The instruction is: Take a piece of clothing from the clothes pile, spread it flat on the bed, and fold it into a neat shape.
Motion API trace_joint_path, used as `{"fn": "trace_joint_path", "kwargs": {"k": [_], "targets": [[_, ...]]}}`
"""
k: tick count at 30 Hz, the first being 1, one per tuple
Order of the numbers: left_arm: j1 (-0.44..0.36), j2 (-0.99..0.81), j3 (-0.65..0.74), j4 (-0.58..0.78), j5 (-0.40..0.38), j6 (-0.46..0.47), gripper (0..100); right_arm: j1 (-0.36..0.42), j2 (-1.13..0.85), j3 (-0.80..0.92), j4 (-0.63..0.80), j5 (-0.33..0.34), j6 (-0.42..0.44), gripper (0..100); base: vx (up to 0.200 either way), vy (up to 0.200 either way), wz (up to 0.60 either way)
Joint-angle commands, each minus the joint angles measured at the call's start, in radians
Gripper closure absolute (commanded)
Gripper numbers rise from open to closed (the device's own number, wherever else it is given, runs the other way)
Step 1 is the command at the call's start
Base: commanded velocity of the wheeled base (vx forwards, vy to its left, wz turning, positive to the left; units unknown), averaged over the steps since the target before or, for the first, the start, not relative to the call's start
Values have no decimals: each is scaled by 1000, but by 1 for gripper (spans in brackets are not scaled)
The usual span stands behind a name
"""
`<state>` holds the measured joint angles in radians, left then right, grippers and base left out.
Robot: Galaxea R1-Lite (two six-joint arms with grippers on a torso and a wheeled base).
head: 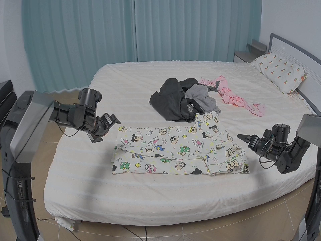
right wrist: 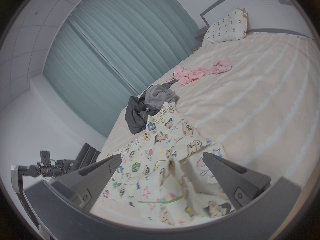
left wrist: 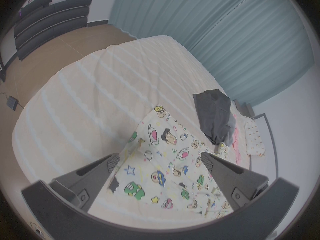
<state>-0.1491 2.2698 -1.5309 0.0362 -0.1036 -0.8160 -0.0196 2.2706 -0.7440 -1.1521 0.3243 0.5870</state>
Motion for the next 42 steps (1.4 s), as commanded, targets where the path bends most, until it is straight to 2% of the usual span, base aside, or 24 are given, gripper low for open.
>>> {"fn": "trace_joint_path", "kwargs": {"k": [1, 2, 3, 6, 7, 9, 12, 16, 22, 35, 42], "targets": [[0, -478, 873, -499, -194, -26, 0, 199, -109, 92, -3, -30, 307, 0, 0, 0, 0], [0, -478, 873, -499, -194, -26, 0, 199, -109, 92, -3, -30, 307, 0, 0, 0, 0], [-7, -493, 945, -555, -197, -77, 0, 227, -103, 86, -4, -30, 312, 0, 0, 0, 0], [-6, -512, 1019, -673, -202, -189, 0, 251, -92, 81, -8, -30, 313, 0, 0, 0, 0], [-6, -512, 1022, -679, -203, -193, 0, 251, -92, 81, -8, -30, 313, 0, 0, 0, 0], [-6, -515, 1084, -785, -242, -235, 0, 268, -92, 78, -8, -28, 321, 0, 0, 0, 0], [-7, -512, 1129, -849, -268, -242, 0, 309, -100, 74, -4, -30, 324, 0, 200, 0, 0], [-9, -506, 1134, -854, -271, -246, 0, 336, -22, 18, 6, -39, 324, 0, 200, 0, 0], [-9, -504, 1149, -858, -274, -246, 0, 293, 87, -37, 6, -131, 318, 0, 67, 0, 0], [-10, -506, 1163, -860, -272, -244, 0, 271, -17, 127, -9, -192, 316, 0, 0, 0, 0], [-10, -504, 1164, -860, -271, -244, 0, 259, -53, 146, 60, -194, 286, 0, 0, 0, 0]]}}
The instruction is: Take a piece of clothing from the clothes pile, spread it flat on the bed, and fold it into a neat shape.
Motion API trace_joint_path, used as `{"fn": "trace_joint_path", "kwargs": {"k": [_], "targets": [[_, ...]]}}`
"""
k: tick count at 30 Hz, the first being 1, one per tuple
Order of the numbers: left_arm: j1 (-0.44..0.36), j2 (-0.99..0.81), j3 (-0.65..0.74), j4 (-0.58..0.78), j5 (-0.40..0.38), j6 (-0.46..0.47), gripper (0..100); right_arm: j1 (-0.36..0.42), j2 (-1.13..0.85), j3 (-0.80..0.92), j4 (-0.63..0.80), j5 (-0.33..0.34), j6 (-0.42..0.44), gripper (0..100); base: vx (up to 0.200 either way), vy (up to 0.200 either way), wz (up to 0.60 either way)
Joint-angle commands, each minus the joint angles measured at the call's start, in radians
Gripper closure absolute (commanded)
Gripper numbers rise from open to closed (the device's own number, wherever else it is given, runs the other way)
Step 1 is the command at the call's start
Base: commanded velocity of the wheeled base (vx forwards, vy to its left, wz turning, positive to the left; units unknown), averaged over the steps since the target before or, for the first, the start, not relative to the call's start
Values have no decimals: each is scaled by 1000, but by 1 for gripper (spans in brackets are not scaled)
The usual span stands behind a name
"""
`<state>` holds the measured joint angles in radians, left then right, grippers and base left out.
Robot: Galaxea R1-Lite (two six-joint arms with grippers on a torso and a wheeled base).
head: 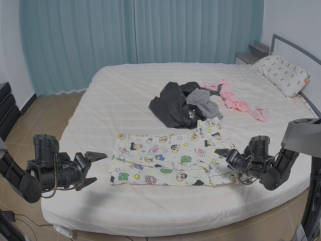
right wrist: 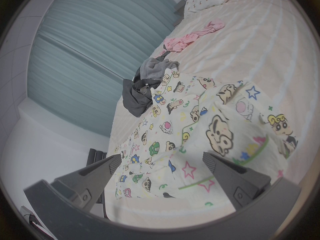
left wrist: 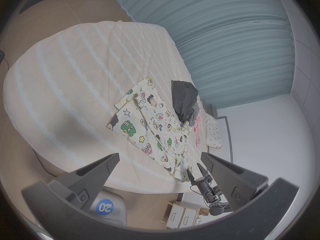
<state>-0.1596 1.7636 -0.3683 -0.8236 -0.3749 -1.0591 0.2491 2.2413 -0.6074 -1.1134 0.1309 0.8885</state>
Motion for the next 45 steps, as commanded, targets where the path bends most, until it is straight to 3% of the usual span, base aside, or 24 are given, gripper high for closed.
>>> {"fn": "trace_joint_path", "kwargs": {"k": [1, 4, 11, 21, 33, 39, 45], "targets": [[0, 4, 2, 1, 1, -1, 0, -14, -11, 9, 38, 0, -31, 0, 0, 0, 0], [0, 5, 2, 0, 1, -1, 0, -28, 20, -5, 89, -4, -82, 0, 0, 0, 0], [-1, 19, 2, 0, -1, 1, 0, -79, 120, -72, 101, -4, -89, 0, 0, 0, 0], [-17, 33, 2, 0, 4, 1, 0, -79, 153, -92, 106, -13, -103, 0, 0, 0, 0], [-32, 33, 0, 0, 4, -1, 0, -19, -144, -6, 80, -10, -56, 0, 50, 0, 0], [-38, 33, 0, -2, 4, -1, 0, -7, -164, 3, 76, -13, -56, 0, 200, 0, 0], [-38, 42, 0, -2, 5, 1, 0, -1, -161, 5, 76, -13, -56, 0, 0, 0, 0]]}}
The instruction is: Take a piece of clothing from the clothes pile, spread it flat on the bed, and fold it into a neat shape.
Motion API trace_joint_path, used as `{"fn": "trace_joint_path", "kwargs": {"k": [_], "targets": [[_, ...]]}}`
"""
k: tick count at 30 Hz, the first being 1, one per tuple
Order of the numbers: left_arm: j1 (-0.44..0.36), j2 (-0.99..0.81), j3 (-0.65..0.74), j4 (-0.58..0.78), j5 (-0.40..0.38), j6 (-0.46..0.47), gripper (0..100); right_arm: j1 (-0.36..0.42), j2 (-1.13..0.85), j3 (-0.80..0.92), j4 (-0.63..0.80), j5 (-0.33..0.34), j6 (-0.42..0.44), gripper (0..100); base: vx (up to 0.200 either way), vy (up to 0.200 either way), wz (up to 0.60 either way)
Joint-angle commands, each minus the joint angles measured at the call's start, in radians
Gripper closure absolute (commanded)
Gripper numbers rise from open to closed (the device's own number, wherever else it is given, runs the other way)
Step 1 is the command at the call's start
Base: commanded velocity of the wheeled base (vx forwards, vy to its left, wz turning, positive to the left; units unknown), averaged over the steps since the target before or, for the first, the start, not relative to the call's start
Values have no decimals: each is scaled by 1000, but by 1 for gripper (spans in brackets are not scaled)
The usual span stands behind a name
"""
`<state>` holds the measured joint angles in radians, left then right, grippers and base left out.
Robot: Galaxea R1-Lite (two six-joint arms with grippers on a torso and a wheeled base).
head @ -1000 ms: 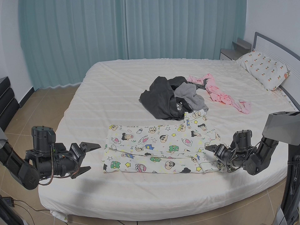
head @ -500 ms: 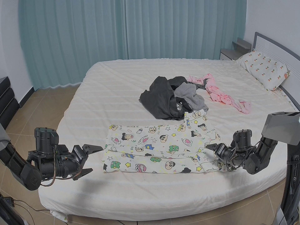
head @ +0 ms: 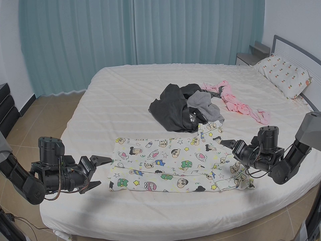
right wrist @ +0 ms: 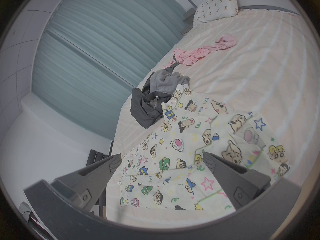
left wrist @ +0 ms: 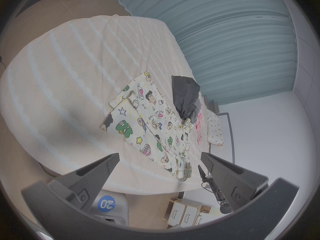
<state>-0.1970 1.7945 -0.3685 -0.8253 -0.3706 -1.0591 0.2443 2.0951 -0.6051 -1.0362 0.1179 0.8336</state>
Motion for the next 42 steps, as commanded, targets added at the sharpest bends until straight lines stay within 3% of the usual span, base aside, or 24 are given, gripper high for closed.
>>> {"fn": "trace_joint_path", "kwargs": {"k": [1, 33, 42], "targets": [[-1, 11, 0, 0, 1, 1, 0, 4, -15, 2, -1, 0, -1, 0, 0, 0, 0], [-1, 163, 10, -167, 22, 13, 0, 40, 5, 16, -2, -7, -5, 0, 19, 0, 0], [-19, 335, -161, -170, 62, 62, 0, 64, 45, 18, -4, -21, -7, 0, 0, 0, 0]]}}
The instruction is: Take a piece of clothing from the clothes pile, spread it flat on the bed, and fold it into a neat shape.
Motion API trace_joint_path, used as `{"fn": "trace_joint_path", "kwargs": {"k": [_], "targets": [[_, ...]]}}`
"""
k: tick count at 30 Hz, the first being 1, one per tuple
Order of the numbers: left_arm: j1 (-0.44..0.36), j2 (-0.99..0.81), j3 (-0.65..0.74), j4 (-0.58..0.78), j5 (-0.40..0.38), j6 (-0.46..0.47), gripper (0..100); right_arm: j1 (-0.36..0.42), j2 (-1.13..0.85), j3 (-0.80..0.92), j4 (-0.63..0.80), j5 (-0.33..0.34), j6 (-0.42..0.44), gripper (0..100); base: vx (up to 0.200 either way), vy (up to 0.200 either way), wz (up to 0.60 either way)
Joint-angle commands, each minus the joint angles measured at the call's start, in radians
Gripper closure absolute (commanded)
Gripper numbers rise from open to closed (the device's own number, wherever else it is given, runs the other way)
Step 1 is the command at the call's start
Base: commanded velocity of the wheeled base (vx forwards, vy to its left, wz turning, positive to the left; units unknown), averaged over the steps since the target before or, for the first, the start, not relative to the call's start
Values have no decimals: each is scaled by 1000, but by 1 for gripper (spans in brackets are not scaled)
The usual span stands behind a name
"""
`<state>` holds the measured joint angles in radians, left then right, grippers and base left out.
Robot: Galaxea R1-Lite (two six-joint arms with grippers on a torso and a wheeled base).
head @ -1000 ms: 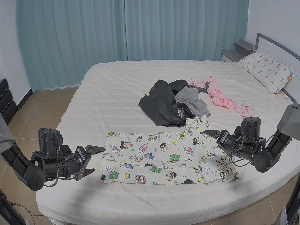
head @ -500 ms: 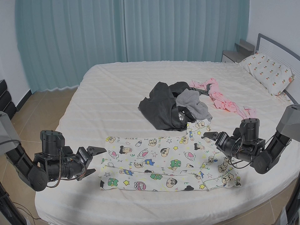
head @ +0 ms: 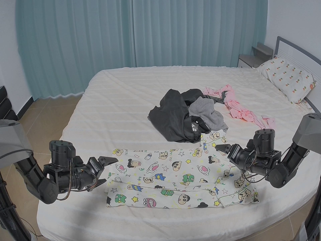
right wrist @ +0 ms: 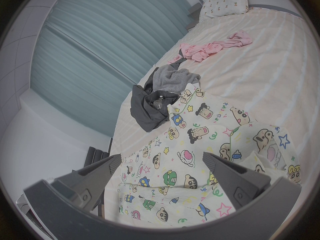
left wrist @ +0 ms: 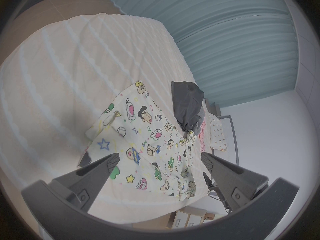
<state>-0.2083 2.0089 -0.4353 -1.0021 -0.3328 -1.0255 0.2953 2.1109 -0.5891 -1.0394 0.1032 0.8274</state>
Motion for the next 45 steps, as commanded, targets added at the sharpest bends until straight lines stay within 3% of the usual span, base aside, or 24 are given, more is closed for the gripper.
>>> {"fn": "trace_joint_path", "kwargs": {"k": [1, 2, 3, 6, 15, 25, 34, 39, 45], "targets": [[-8, 120, -94, 7, 24, 28, 0, 13, 29, 2, -1, -7, -1, 0, 0, 0, 0], [-17, 168, -158, 106, 47, 131, 0, 25, 41, 8, -18, -30, -1, 0, 0, 0, 0], [-31, 189, -181, 149, 67, 177, 0, 27, 51, 9, -33, -39, -4, 0, 0, 0, 0], [-51, 240, -229, 197, 139, 246, 0, 28, 64, 22, -76, -48, -10, 0, 0, 0, 0], [-106, 255, -260, 243, 202, 257, 0, 28, 83, 29, -97, -46, -14, 0, 0, 0, 0], [-149, 304, -339, 318, 288, 335, 0, 28, 87, 28, -97, -46, -14, 0, 0, 0, 0], [-168, 335, -516, 522, 316, 341, 0, 27, 90, 29, -97, -46, -13, 0, 0, 0, 0], [-168, 413, -648, 530, 382, 337, 0, 27, 101, 28, -99, -48, -13, 0, 0, 0, 0], [-160, 458, -749, 531, 388, 326, 0, 22, 101, 26, -99, -48, -13, 0, 0, 0, 0]]}}
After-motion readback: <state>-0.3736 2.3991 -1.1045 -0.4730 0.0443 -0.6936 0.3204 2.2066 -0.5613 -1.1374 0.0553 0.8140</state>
